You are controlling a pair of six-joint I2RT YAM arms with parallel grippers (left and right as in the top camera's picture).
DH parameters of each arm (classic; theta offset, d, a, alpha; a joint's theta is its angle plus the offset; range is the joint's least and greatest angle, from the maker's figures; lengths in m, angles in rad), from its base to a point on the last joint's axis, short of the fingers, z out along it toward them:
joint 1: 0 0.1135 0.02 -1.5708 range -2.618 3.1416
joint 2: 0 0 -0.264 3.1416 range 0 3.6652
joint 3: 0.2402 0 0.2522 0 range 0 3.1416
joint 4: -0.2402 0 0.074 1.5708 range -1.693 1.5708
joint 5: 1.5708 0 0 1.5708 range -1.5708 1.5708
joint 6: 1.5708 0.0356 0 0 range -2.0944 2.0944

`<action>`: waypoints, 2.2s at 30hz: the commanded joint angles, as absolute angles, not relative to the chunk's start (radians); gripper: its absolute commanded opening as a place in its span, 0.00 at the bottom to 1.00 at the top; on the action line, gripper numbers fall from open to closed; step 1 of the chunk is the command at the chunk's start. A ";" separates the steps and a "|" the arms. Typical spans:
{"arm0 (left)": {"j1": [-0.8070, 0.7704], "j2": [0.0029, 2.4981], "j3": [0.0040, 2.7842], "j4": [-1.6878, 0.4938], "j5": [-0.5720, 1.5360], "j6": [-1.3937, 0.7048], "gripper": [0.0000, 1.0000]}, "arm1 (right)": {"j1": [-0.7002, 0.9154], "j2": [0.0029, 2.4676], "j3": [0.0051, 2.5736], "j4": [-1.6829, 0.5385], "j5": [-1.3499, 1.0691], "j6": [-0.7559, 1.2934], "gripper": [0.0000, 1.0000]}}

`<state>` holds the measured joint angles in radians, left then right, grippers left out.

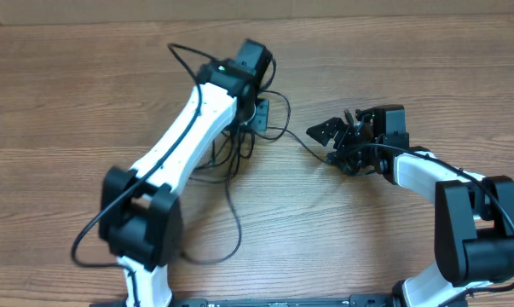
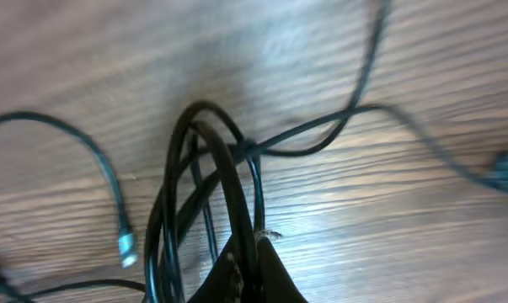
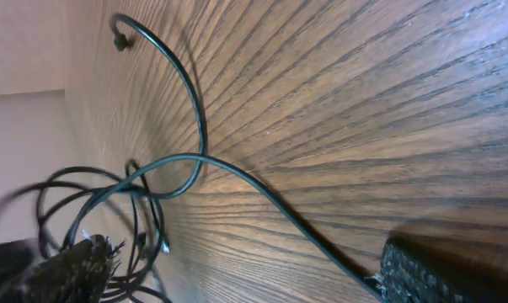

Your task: Untangle cables

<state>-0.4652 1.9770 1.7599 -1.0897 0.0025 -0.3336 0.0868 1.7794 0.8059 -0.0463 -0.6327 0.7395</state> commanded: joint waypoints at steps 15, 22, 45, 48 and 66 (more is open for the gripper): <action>-0.470 1.571 1.802 -0.945 -0.011 -0.133 0.04 | 0.084 1.790 0.798 -0.059 -0.598 0.733 1.00; -0.470 1.476 1.802 -0.878 -0.010 -0.015 0.04 | 0.084 1.790 0.799 -0.083 -0.695 0.646 1.00; -0.470 1.544 1.802 -1.074 -0.009 0.137 0.55 | 0.085 1.790 0.798 -0.017 -0.904 0.418 1.00; -0.464 1.604 1.802 -1.049 -0.032 0.039 0.57 | 0.085 1.790 0.798 -0.021 -0.902 0.422 1.00; -0.461 2.089 1.802 -0.570 -0.037 -0.022 0.63 | 0.084 1.790 0.798 -0.003 -0.897 0.421 1.00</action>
<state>-0.4641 2.0319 1.7832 -0.6010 -0.0280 -0.0132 0.0864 1.7836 0.8036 -0.0139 -0.9066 0.4259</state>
